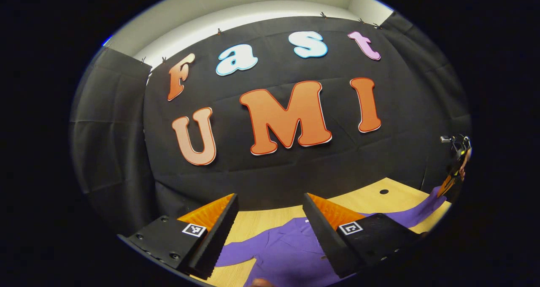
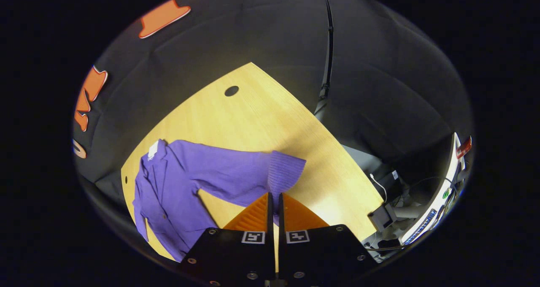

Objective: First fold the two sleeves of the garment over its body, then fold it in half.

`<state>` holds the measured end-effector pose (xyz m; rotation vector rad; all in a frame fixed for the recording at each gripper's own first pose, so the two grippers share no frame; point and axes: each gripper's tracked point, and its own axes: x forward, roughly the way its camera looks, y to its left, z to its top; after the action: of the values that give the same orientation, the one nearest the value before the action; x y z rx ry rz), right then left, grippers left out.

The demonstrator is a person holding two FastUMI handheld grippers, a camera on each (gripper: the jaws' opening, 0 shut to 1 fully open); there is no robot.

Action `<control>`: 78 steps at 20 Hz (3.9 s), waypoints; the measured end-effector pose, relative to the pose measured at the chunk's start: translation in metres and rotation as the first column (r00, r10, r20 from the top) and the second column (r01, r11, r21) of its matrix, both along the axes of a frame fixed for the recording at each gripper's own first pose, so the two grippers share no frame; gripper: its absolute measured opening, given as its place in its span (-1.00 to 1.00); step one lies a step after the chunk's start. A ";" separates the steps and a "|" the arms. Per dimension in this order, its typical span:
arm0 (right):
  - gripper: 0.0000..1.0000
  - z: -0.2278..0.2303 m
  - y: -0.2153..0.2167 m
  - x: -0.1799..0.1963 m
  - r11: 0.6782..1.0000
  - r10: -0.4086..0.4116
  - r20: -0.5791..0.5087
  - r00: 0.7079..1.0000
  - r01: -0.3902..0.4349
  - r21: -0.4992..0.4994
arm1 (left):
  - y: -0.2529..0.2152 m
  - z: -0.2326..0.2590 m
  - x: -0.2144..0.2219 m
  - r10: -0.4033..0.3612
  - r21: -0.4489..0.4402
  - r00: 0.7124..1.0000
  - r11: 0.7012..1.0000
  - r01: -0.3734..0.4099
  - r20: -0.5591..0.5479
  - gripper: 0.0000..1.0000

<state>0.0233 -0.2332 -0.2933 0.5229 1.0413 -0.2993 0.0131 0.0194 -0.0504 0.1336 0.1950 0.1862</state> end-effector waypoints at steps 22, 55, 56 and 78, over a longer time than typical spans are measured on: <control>-0.93 0.163 0.252 0.100 0.947 0.320 0.273 0.907 -0.316 -0.059 | 0.139 -0.021 -0.011 0.028 -0.021 1.000 0.999 -0.028 0.004 0.96; 0.17 0.198 0.478 0.132 0.765 0.627 0.511 0.588 -0.589 -0.261 | 0.298 -0.088 -0.058 0.332 0.026 0.931 0.943 -0.332 -0.148 0.96; 0.08 0.206 0.468 0.132 0.769 0.625 0.529 0.573 -0.567 -0.294 | 0.301 -0.094 -0.055 0.331 0.020 0.928 0.943 -0.333 -0.169 0.96; 0.89 0.289 0.336 0.057 0.776 0.619 0.633 0.465 -0.241 -0.582 | 0.376 -0.329 -0.104 0.209 -0.267 0.556 0.710 -0.652 -0.805 0.96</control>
<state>0.0806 0.1027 -0.0046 -0.0683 0.1434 0.2077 -0.0910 0.3958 -0.3796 -0.4542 1.1108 0.6010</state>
